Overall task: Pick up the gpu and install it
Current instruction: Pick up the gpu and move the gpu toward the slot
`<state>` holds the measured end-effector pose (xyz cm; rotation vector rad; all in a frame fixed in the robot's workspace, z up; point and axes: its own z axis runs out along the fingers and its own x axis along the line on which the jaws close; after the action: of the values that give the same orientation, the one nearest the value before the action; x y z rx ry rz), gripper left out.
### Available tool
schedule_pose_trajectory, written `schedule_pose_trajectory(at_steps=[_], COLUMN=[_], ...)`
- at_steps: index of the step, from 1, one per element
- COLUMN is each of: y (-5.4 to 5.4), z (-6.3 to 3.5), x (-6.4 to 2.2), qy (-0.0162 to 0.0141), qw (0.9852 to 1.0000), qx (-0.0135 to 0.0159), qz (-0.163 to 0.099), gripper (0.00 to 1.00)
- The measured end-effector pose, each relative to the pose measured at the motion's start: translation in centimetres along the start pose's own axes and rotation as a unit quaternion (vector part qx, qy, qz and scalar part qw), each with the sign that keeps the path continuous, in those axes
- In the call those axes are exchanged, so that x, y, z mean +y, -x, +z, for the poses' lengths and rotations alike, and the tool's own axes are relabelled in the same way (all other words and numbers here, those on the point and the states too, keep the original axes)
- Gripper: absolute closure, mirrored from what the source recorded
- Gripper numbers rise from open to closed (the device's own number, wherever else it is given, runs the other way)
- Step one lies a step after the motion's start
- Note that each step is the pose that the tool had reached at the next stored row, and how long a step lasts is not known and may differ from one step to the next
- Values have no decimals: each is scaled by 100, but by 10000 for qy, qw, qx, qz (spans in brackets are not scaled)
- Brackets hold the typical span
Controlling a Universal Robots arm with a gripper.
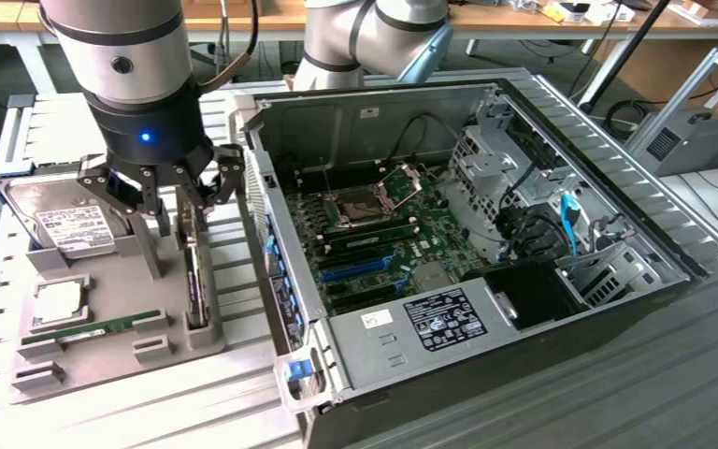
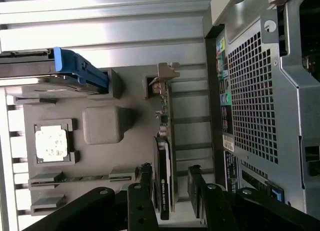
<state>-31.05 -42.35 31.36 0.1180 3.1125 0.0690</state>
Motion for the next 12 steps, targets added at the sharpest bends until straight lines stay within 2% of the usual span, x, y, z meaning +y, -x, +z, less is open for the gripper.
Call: schedule_pose_trajectory(at_steps=[9, 12], y=[-1, 4], z=[20, 18], x=[-1, -64], qy=[0, 1], qw=[10000, 10000], qx=[0, 0], qz=[0, 0], gripper=[58, 58])
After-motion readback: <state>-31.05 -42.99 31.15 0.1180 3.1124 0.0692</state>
